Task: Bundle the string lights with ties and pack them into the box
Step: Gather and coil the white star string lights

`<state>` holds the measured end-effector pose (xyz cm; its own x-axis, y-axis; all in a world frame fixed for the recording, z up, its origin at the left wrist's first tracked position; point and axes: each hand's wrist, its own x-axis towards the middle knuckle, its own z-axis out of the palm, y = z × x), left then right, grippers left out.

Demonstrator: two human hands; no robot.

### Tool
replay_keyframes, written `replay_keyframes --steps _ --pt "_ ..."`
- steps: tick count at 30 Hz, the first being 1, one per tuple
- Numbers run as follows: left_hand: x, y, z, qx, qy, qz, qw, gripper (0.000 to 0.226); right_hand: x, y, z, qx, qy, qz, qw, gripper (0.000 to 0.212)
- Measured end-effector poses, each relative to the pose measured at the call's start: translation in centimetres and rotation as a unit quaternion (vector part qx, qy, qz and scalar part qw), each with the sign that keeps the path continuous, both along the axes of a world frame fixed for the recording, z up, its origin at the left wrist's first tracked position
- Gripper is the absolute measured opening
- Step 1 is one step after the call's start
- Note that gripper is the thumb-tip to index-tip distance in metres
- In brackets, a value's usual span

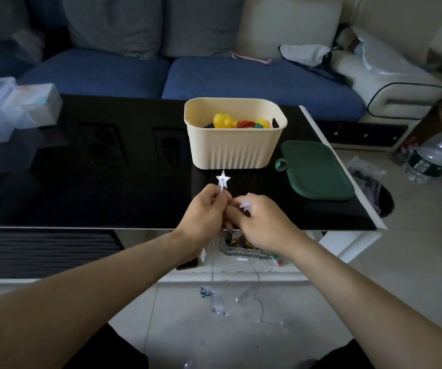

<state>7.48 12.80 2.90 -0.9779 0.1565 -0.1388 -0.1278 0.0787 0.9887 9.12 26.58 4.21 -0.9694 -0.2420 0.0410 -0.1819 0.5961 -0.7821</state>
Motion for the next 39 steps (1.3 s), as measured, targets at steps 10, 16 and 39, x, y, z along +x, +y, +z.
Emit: replay_keyframes --steps 10,16,39 --pt "-0.1 -0.2 -0.1 0.013 0.003 -0.015 1.000 0.020 -0.4 0.9 -1.0 -0.200 0.010 -0.152 0.968 0.028" --pt "0.3 -0.3 0.4 0.038 0.028 0.015 0.999 0.016 -0.5 0.4 -1.3 -0.181 0.016 -0.147 0.972 0.016" --pt "-0.6 -1.1 2.2 0.047 0.044 0.132 0.989 0.018 0.0 -0.8 0.4 -0.223 -0.089 -0.086 0.967 0.061"
